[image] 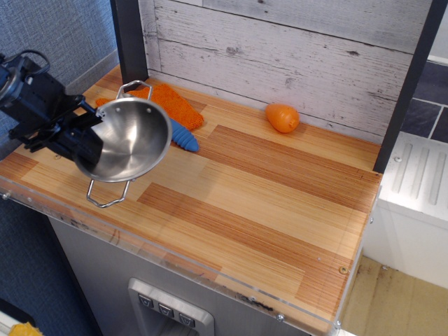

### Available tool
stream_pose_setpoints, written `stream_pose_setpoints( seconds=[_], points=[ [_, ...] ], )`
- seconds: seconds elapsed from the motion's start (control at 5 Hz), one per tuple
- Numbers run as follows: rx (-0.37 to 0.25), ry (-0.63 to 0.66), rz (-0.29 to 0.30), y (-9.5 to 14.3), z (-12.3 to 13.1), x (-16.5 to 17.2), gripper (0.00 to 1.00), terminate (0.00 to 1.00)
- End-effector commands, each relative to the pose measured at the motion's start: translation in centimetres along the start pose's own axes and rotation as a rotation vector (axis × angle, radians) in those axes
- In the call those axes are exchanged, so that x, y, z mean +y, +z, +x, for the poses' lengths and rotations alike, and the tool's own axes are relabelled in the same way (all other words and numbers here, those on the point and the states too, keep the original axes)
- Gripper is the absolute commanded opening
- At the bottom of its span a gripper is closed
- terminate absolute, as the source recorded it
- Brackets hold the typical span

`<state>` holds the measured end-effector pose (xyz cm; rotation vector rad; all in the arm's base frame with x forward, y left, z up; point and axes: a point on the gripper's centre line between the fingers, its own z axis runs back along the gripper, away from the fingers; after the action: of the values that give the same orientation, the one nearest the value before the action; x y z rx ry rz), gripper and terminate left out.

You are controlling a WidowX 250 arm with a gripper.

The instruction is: Move the silver pot near orange cloth.

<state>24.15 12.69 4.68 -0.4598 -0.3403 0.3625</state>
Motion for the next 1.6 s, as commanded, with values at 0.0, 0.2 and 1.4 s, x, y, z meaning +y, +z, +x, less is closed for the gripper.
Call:
stream_pose_setpoints(
  seconds=[0.0,0.2,1.4],
  points=[
    [-0.007,0.030,0.051,0.0,-0.7,1.6,0.00,0.00],
    [0.017,0.047,0.067,-0.9,-1.3,2.1,0.00,0.00],
    [0.017,0.125,0.084,-0.9,-1.1,1.8,1.00,0.00]
  ],
)
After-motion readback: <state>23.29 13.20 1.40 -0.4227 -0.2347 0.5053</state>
